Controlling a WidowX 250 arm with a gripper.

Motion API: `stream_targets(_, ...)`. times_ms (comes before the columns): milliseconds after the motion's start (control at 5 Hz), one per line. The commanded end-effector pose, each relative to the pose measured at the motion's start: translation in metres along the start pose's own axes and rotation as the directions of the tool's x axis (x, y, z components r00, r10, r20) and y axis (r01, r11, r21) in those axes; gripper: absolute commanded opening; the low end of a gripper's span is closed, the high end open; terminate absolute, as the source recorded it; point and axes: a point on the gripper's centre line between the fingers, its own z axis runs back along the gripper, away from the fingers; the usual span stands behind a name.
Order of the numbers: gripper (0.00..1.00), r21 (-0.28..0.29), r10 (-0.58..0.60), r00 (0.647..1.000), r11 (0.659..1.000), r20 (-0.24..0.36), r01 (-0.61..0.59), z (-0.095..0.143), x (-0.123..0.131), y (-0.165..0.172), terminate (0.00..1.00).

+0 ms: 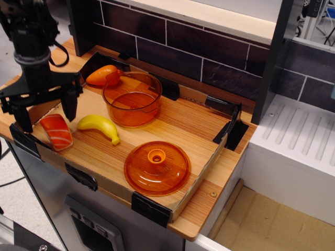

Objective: Put sushi in pot

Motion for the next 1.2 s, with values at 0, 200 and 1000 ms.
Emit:
stream_targets(0, 1.00, 0.000, -0.027, 0.999, 1.000, 0.035, 0.027, 0.001, -0.005, 0.004, 0.00)
stream_targets(200, 0.00, -0.009, -0.028, 0.999, 1.000, 0.040, 0.028, -0.003, -0.004, 0.004, 0.00)
stream_targets(1000, 0.00, -0.136, 0.115, 0.993, 0.984, 0.010, -0.113, 0.086, 0.005, -0.023, 0.00)
